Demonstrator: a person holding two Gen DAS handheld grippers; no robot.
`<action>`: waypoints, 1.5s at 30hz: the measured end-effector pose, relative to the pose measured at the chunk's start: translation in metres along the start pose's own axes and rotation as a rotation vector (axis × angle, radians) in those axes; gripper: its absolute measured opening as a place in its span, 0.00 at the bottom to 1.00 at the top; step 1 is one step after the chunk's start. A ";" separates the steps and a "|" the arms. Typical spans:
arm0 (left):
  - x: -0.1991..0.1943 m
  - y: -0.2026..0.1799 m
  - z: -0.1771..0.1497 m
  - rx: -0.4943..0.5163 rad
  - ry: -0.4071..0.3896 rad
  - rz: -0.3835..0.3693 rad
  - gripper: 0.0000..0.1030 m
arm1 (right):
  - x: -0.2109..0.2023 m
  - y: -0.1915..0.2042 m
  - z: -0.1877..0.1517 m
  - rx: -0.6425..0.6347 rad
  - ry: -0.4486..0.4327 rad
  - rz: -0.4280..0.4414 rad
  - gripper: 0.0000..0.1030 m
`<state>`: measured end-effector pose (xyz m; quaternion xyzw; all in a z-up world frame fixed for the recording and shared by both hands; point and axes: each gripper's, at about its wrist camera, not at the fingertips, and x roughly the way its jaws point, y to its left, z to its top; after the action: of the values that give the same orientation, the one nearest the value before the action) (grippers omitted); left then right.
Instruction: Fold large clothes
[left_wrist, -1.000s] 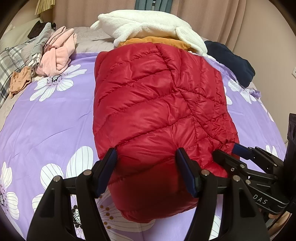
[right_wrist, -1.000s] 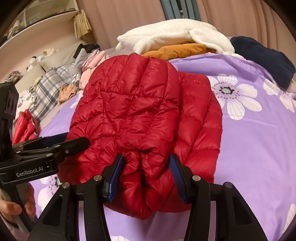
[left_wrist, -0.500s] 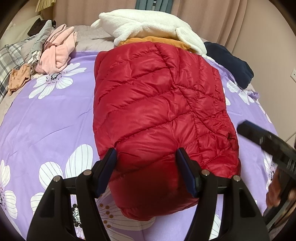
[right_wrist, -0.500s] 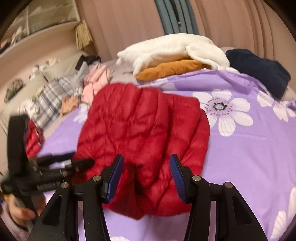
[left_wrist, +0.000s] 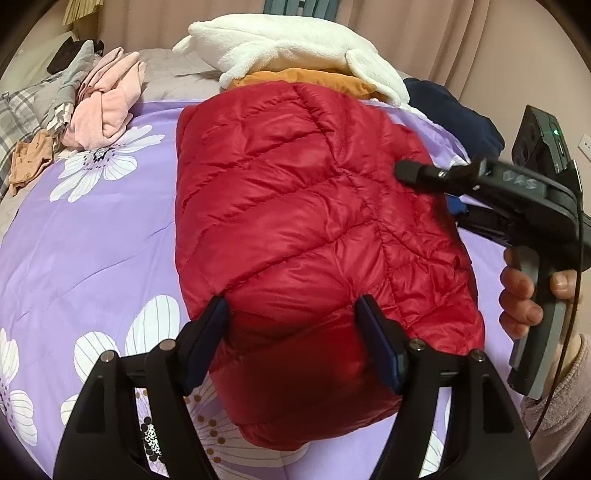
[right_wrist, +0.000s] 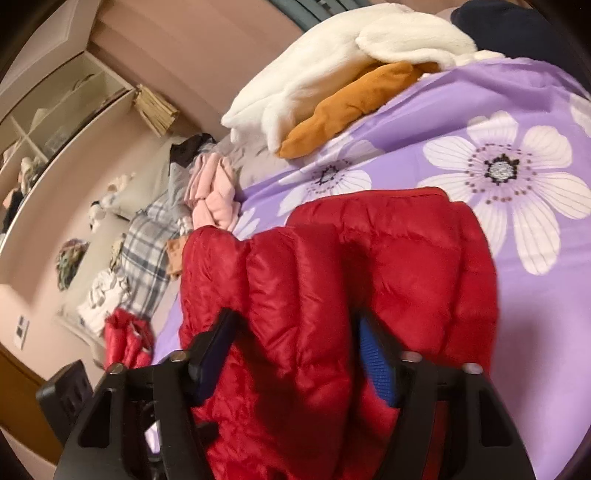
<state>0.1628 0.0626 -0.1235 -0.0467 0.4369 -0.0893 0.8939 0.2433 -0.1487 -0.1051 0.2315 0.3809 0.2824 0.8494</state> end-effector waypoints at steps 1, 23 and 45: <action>0.000 0.001 0.001 -0.002 0.001 -0.005 0.70 | -0.002 0.004 -0.001 -0.021 -0.018 -0.006 0.24; 0.012 0.005 0.024 -0.052 0.010 -0.051 0.73 | -0.023 -0.031 -0.005 0.019 -0.078 -0.236 0.18; 0.017 0.005 0.019 -0.034 0.026 -0.039 0.73 | -0.016 0.006 -0.036 -0.188 0.012 -0.303 0.32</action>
<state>0.1886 0.0644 -0.1252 -0.0690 0.4489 -0.0998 0.8853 0.2047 -0.1488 -0.1147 0.0892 0.3886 0.1870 0.8978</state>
